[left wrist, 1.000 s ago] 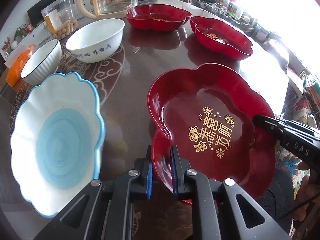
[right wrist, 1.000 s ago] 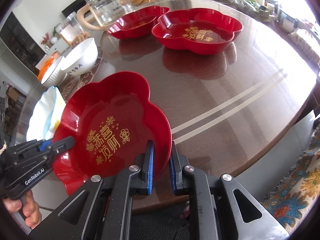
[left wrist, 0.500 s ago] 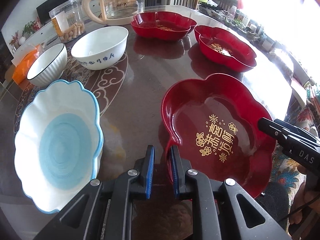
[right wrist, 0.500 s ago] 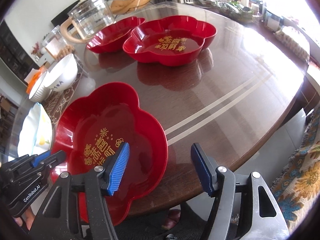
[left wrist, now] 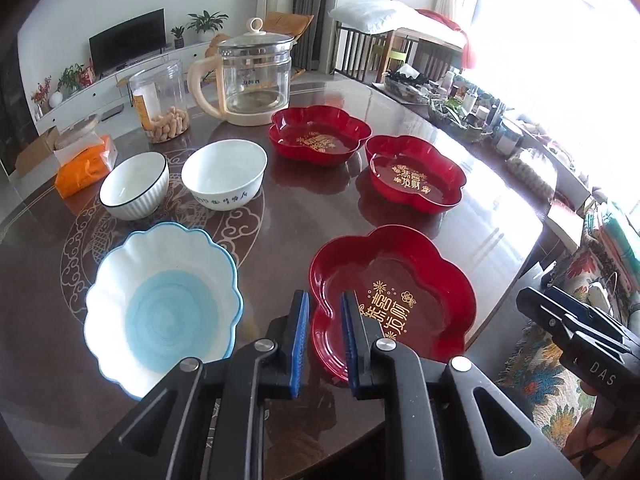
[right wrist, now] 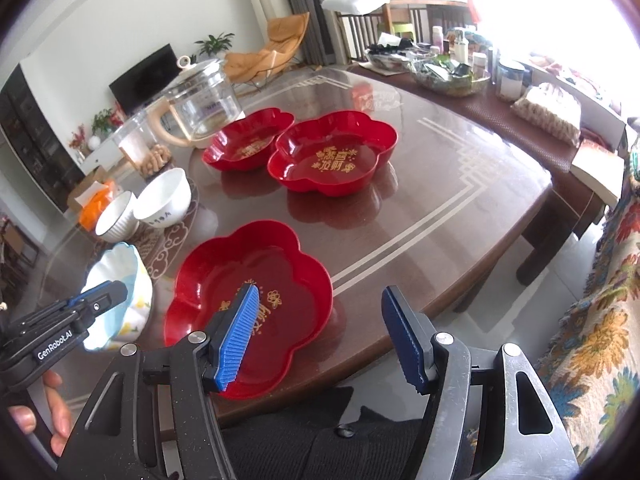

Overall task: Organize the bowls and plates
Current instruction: 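Withdraw the right gripper and move it to the second red plate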

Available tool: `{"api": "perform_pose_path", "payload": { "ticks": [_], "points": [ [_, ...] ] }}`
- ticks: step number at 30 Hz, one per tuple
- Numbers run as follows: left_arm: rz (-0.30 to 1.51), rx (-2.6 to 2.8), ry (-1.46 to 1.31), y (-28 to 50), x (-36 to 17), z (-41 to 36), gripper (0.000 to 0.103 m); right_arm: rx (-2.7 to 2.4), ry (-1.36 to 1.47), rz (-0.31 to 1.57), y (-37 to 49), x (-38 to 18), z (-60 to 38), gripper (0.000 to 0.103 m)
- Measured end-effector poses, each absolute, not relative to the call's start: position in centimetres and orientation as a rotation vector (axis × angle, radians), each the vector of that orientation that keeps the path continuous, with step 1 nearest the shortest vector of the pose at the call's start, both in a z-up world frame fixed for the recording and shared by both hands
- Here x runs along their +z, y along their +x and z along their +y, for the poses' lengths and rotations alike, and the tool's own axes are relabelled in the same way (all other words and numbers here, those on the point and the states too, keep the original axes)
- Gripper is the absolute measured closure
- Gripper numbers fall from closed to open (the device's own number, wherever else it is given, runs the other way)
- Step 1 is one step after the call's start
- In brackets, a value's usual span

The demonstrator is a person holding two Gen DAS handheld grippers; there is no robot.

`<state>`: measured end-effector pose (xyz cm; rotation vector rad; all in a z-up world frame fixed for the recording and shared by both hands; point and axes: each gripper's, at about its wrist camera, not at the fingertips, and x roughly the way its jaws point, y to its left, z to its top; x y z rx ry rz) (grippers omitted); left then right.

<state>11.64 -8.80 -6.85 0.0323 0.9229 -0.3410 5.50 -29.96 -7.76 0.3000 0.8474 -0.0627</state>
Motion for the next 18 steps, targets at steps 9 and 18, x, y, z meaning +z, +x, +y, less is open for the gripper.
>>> {"api": "perform_pose_path", "payload": {
  "ticks": [9, 18],
  "points": [
    [0.758, -0.278, 0.101, 8.4, -3.4, -8.3, 0.018, -0.043, 0.273, 0.810, 2.7, -5.8, -27.8, 0.035],
    [0.746, -0.069, 0.283, 8.2, -3.1, -8.5, 0.002, -0.075, 0.213, 0.742, 1.0, -4.2, -26.8, 0.034]
  ]
}}
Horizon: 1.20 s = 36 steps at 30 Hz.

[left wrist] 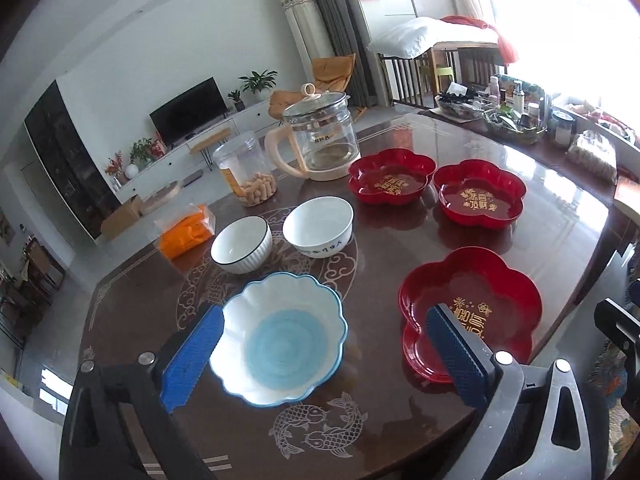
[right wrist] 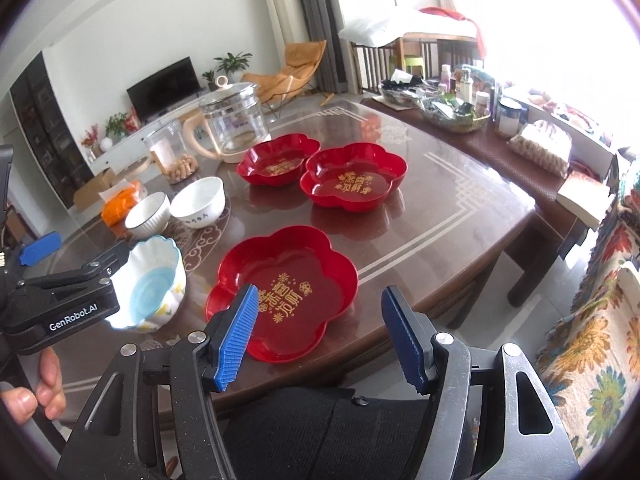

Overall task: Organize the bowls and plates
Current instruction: 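Withdraw the right gripper and move it to the second red plate, then grasp the rim of the second red plate with the right gripper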

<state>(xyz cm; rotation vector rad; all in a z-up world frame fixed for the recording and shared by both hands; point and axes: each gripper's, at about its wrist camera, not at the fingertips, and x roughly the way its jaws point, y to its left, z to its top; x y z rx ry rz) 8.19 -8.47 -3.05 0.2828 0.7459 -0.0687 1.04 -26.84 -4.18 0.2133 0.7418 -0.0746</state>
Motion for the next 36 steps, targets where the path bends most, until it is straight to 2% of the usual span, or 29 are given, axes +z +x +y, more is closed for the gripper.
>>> {"api": "perform_pose_path", "payload": {
  "ticks": [9, 12, 15, 17, 19, 22, 25, 27, 29, 32, 36],
  "points": [
    [0.771, -0.095, 0.331, 8.5, -3.6, -10.0, 0.002, -0.097, 0.225, 0.731, 0.8, -4.1, -28.1, 0.034],
    [0.885, -0.222, 0.295, 9.0, -5.2, -10.3, 0.002, -0.114, 0.230, 0.733, 0.7, -4.3, -28.5, 0.033],
    [1.018, -0.337, 0.146, 9.7, -6.7, -9.3, 0.003, -0.147, 0.219, 0.732, 0.4, -4.3, -29.0, 0.033],
    [1.045, -0.341, 0.089, 10.1, -6.9, -8.7, 0.003, -0.187, 0.192, 0.735, 0.2, -4.2, -29.4, 0.030],
    [1.023, -0.336, 0.105, 11.2, -5.7, -8.7, 0.003, -0.235, 0.163, 0.742, 0.1, -4.1, -29.8, 0.028],
    [0.920, -0.297, 0.178, 13.9, -0.9, -9.1, 0.003, -0.245, 0.112, 0.765, 0.9, -3.4, -30.7, 0.028],
    [0.857, -0.396, 0.084, 15.8, 2.1, -8.6, 0.000, -0.269, 0.099, 0.679, 1.8, -0.5, -32.5, 0.028],
    [0.971, -0.475, 0.049, 17.1, 0.6, -9.1, 0.000, -0.239, 0.162, 0.553, 1.9, 1.7, -34.3, 0.028],
    [1.025, -0.480, 0.087, 18.2, -1.0, -10.2, 0.000, -0.146, 0.251, 0.497, 3.2, 2.6, -36.2, 0.022],
    [1.013, -0.462, 0.095, 20.1, -1.9, -11.7, 0.000, -0.048, 0.347, 0.627, 7.5, 1.4, -38.4, 0.021],
    [1.107, -0.457, 0.092, 25.9, -4.0, -14.9, 0.000, -0.036, 0.421, 0.783, 13.3, -1.2, -41.1, 0.021]
  ]
}}
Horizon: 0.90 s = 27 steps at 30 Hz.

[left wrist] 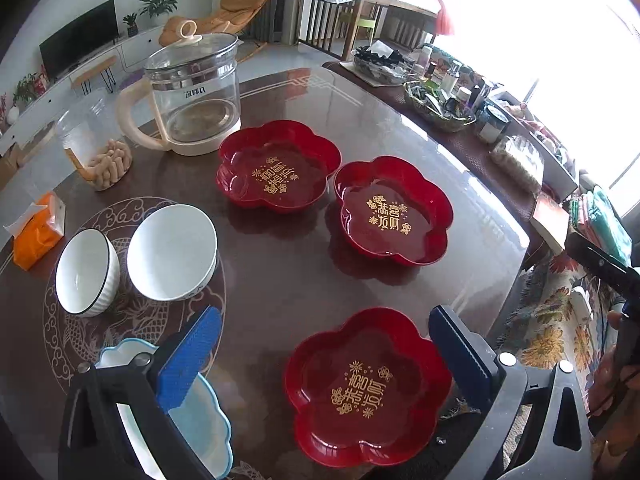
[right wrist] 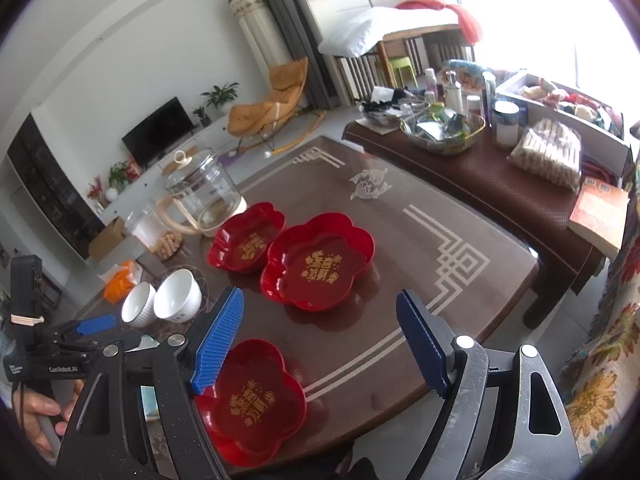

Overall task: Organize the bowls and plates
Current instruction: 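Grasp the rim of the second red plate with the right gripper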

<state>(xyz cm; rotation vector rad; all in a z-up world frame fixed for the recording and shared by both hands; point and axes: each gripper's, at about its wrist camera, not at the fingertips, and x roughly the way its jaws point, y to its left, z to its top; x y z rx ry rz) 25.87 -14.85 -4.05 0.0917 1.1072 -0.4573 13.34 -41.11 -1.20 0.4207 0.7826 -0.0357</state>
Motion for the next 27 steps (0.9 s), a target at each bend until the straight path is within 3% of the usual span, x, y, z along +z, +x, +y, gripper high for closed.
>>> {"api": "perform_pose_path", "payload": {
  "ticks": [3, 5, 9, 15, 21, 23, 24, 27],
  "points": [
    [1.200, -0.461, 0.078, 30.2, -6.3, -17.6, 0.002, -0.008, 0.469, 0.932, 18.1, -3.4, -42.9, 0.021],
    [1.257, -0.455, 0.070, 32.4, -8.0, -19.1, 0.011, -0.016, 0.461, 1.031, 20.7, -5.0, -43.8, 0.021],
    [1.357, -0.421, 0.020, 35.1, -11.8, -21.2, 0.015, -0.022, 0.386, 1.149, 25.1, -7.9, -44.2, 0.021],
    [1.426, -0.412, -0.028, 36.5, -15.7, -23.2, 0.036, -0.055, 0.418, 1.203, 29.2, -12.6, -45.9, 0.024],
    [1.455, -0.416, -0.070, 36.7, -18.2, -24.0, 0.067, -0.031, 0.436, 1.210, 31.2, -15.3, -46.2, 0.028],
    [1.424, -0.438, -0.074, 36.7, -17.9, -24.2, 0.078, -0.025, 0.419, 1.233, 31.6, -16.2, -45.9, 0.058],
    [1.432, -0.440, -0.068, 36.7, -18.0, -24.4, 0.079, -0.022, 0.419, 1.250, 31.6, -16.7, -45.7, 0.091],
    [1.432, -0.457, -0.047, 36.4, -18.1, -24.6, 0.080, -0.033, 0.397, 1.232, 31.1, -16.6, -45.5, 0.092]
  ]
}}
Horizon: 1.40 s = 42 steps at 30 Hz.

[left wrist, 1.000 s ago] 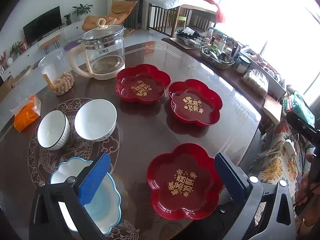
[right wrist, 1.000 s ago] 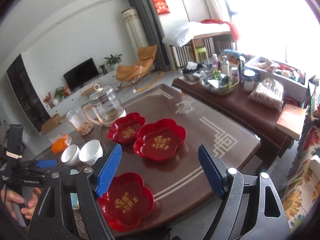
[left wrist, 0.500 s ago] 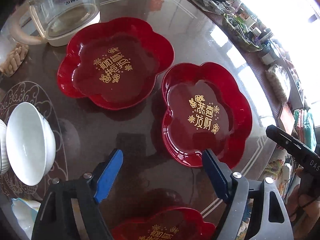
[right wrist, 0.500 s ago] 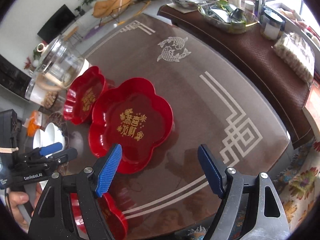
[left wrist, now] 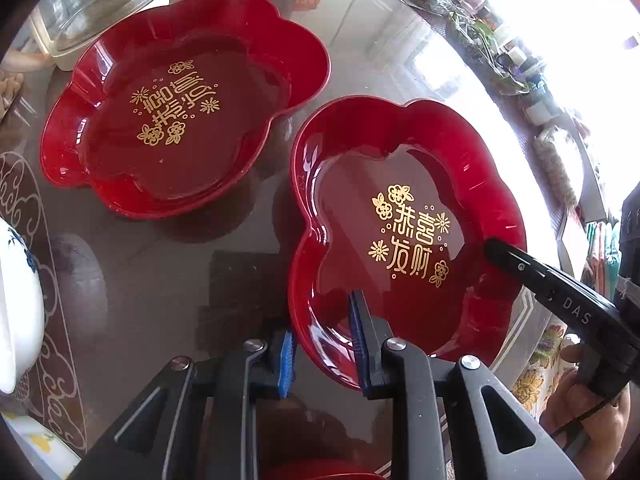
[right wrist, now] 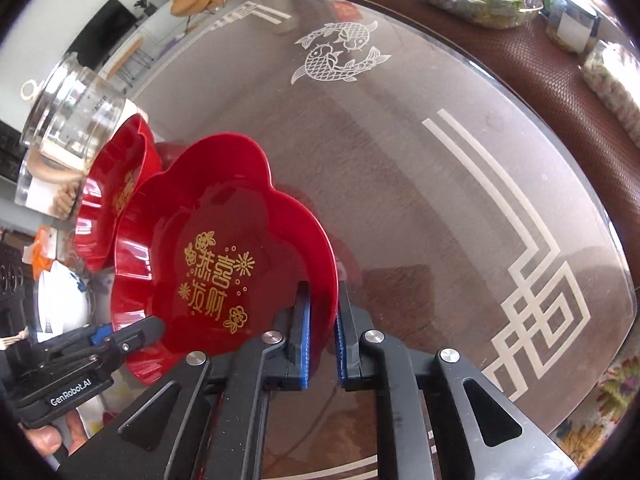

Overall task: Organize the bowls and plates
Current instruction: 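Grasp the rim of the second red plate with the right gripper, then lower the second red plate onto the first and open the right gripper, then withdraw the right gripper and move it to the third red plate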

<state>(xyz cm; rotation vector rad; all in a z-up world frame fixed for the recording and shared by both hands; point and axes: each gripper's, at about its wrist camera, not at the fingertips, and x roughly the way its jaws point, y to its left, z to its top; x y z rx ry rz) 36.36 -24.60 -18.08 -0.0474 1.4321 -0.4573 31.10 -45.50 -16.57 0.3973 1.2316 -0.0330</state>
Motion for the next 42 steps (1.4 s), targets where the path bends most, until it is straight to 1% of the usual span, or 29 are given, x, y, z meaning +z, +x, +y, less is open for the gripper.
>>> {"api": "perform_pose_path", "payload": {
  "ticks": [4, 9, 14, 18, 22, 26, 31, 36, 38, 39, 40, 42],
  "points": [
    [1.401, -0.505, -0.043, 34.9, -16.4, -24.4, 0.080, -0.021, 0.425, 1.174, 29.0, -14.4, -46.0, 0.091],
    [1.320, -0.564, -0.062, 32.1, -11.4, -22.9, 0.080, -0.014, 0.365, 1.111, 25.6, -9.1, -45.0, 0.089],
    [1.240, -0.582, -0.053, 27.5, -7.1, -19.9, 0.080, 0.028, 0.302, 1.062, 21.8, -4.3, -41.5, 0.087],
    [1.208, -0.566, -0.056, 23.7, -6.0, -16.4, 0.080, 0.069, 0.314, 1.049, 18.4, -3.0, -38.2, 0.084],
    [1.207, -0.530, -0.043, 19.9, -6.8, -12.8, 0.080, 0.109, 0.341, 1.071, 14.7, -3.9, -35.2, 0.082],
    [1.229, -0.489, -0.026, 18.2, -8.9, -11.2, 0.080, 0.133, 0.351, 1.115, 12.5, -6.7, -32.7, 0.082],
    [1.242, -0.450, 0.042, 17.0, -11.7, -11.1, 0.080, 0.116, 0.359, 1.156, 11.9, -10.4, -31.0, 0.082],
    [1.249, -0.417, 0.138, 16.2, -12.9, -11.9, 0.079, 0.076, 0.335, 1.186, 11.7, -12.6, -30.4, 0.081],
    [1.257, -0.385, 0.183, 16.1, -13.5, -12.2, 0.078, 0.048, 0.317, 1.168, 11.6, -12.7, -30.6, 0.078],
    [1.257, -0.377, 0.194, 16.1, -13.7, -12.3, 0.078, 0.031, 0.308, 1.160, 11.6, -12.7, -30.8, 0.075],
    [1.256, -0.375, 0.197, 16.2, -13.9, -12.3, 0.078, 0.022, 0.308, 1.151, 11.6, -12.7, -31.0, 0.068],
    [1.246, -0.367, 0.199, 16.1, -13.9, -12.2, 0.078, 0.018, 0.315, 1.143, 11.5, -12.9, -31.2, 0.059]
  ]
}}
